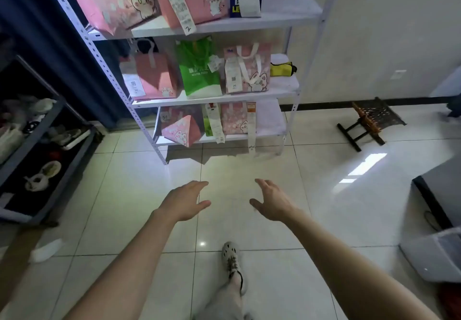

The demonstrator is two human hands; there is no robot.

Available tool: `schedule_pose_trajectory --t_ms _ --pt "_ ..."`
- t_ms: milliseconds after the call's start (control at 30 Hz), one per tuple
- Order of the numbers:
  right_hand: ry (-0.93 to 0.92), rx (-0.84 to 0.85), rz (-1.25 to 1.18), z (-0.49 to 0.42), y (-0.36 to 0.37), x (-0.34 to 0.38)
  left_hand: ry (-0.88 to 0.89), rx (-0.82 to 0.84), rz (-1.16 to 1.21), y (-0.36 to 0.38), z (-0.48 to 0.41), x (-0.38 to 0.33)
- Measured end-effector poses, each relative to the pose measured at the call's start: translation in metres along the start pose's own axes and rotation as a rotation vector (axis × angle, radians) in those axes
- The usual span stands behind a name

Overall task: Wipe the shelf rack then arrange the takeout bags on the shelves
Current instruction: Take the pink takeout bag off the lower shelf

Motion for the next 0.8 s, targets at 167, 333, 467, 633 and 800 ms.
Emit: schedule_pose_trajectory --t_ms 167,333,467,633,800 --pt "0.046 0.021 0.0 -0.057 -0.018 -0.021 -0.006 0.015 0.033 -0.009 -0.07 0.002" --pt "0.076 0.038 -0.006 -0.111 -0.045 -0.044 0.003 0.057 0.064 -0.025 -0.148 0.0" --pt "0.059 0.029 -0.009 -0.155 -0.068 -0.061 0.022 0.078 0.079 -0.038 -0.204 -0.005" --pt "0.056 0.024 -0.027 -0.209 -0.09 -0.081 0.004 0.069 0.12 -0.046 -0.259 -0.013" --pt "0.024 0.031 -0.067 -0.274 -0.096 -0.105 -0.046 0.099 0.158 -0.034 -0.313 -0.018"
Point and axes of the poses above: each hand's wrist, its own z-axis away from the middle knuckle, its own y-axis out of the palm, x = y × z, the point moved 2 cm from there along -z, towards the middle knuckle, and after that the axes turned 5 degrees about z, right-handed, at the moved point
